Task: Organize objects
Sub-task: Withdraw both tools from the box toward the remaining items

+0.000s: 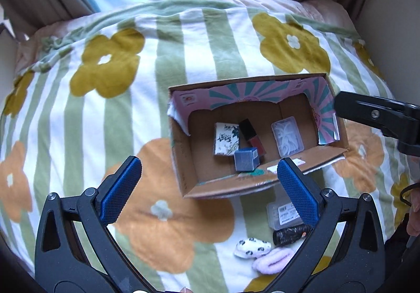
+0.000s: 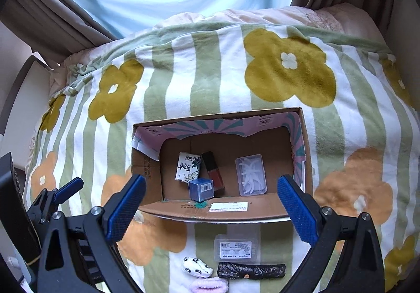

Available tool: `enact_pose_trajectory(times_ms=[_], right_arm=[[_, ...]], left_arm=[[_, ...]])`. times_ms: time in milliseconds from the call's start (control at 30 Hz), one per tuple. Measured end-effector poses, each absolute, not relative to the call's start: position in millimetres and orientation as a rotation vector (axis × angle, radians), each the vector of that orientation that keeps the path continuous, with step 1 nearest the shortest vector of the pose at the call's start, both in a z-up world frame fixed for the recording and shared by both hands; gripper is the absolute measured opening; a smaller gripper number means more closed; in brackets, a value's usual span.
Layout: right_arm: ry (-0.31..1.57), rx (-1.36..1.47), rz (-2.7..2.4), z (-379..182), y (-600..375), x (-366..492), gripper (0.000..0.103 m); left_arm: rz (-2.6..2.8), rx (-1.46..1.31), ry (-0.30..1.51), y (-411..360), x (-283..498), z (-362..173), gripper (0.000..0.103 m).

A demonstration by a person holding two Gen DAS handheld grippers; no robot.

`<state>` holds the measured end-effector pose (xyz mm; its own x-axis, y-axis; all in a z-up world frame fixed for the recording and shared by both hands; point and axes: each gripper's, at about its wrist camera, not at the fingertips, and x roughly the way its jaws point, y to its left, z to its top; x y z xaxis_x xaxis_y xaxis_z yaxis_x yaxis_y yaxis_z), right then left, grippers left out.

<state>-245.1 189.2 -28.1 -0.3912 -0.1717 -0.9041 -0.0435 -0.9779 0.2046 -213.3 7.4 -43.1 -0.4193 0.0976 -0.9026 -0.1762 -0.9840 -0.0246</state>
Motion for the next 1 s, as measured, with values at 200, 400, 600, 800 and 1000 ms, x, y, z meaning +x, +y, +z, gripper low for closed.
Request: enact_pose_trajectory(times_ms=[200, 400, 600, 800, 1000], right_arm=[[-0.182, 1.595, -2.592, -1, 189, -196, 0.100], [-0.100, 1.568, -2.588, 4, 192, -143, 0.100], [-0.132, 1.563, -2.595, 1, 206, -96, 0.100], [-0.117, 1.526, -2.591, 5, 212, -75, 0.100], [-0.036, 1.483, -2.559, 3, 221, -70, 0.100]], left_arm=[[2.576, -1.610, 0.057, -13, -165, -25, 0.103], [2.638, -1.611, 0.022, -20, -109, -16, 0.103], [2.656, -1.628, -0.016, -15, -59, -15, 0.103], [2.679, -1.632, -0.007, -7, -40, -11, 0.103], [2.700, -1.645, -0.053, 0, -34, -9, 0.103]])
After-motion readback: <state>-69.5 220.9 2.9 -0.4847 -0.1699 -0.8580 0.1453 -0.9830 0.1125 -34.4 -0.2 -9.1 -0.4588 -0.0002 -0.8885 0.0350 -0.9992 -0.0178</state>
